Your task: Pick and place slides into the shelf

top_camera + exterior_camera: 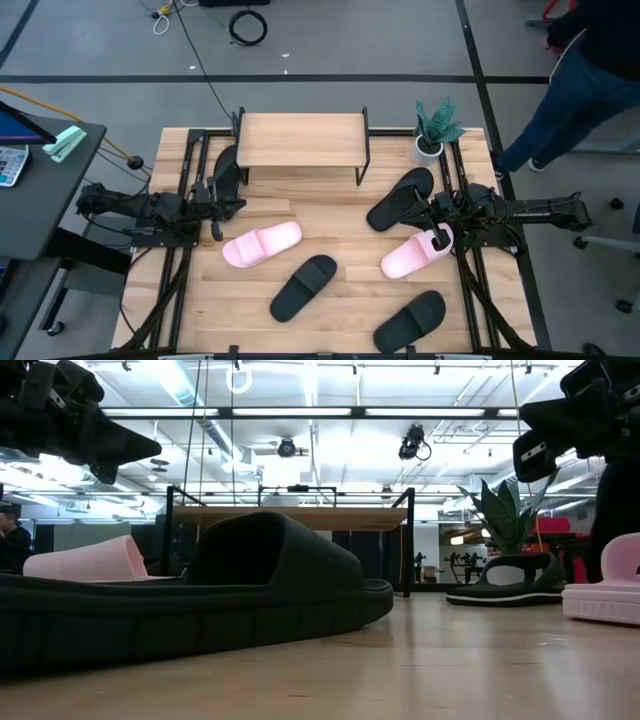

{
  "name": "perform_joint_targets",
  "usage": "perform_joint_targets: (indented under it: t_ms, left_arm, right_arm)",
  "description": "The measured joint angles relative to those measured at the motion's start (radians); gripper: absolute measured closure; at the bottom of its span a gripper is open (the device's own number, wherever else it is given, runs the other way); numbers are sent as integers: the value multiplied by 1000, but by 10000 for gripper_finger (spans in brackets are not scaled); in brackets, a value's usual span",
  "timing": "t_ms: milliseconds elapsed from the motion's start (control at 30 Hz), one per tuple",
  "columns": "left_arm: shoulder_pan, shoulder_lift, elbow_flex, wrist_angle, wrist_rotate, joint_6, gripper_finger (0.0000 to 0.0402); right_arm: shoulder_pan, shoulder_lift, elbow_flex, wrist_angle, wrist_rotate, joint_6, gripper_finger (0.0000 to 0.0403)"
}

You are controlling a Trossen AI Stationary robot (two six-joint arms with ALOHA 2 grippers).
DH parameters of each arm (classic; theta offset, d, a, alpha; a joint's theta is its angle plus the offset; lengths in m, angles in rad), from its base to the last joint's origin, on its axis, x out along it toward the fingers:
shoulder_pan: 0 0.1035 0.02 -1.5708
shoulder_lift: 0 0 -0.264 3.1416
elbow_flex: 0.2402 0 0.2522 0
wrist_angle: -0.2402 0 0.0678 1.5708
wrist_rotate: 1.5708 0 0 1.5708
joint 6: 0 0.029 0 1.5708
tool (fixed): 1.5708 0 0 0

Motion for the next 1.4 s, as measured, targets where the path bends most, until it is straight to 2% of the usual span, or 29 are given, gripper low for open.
perform_joint_targets:
  t_ms: [367,600,867,1167,1400]
  left_arm:
    - [0,0,0,1,0,0,378]
    - [0,0,0,4,0,4,369]
    - [0,0,0,36,0,157,375]
    - [1,0,0,38,0,153,390]
    - [1,0,0,40,0,37,384]
  right_arm:
    - [0,0,0,0,0,0,389]
    - [0,0,0,0,0,0,389]
    - [0,0,0,0,0,0,389]
    - [0,0,0,0,0,0,389]
    - [0,0,0,0,0,0,389]
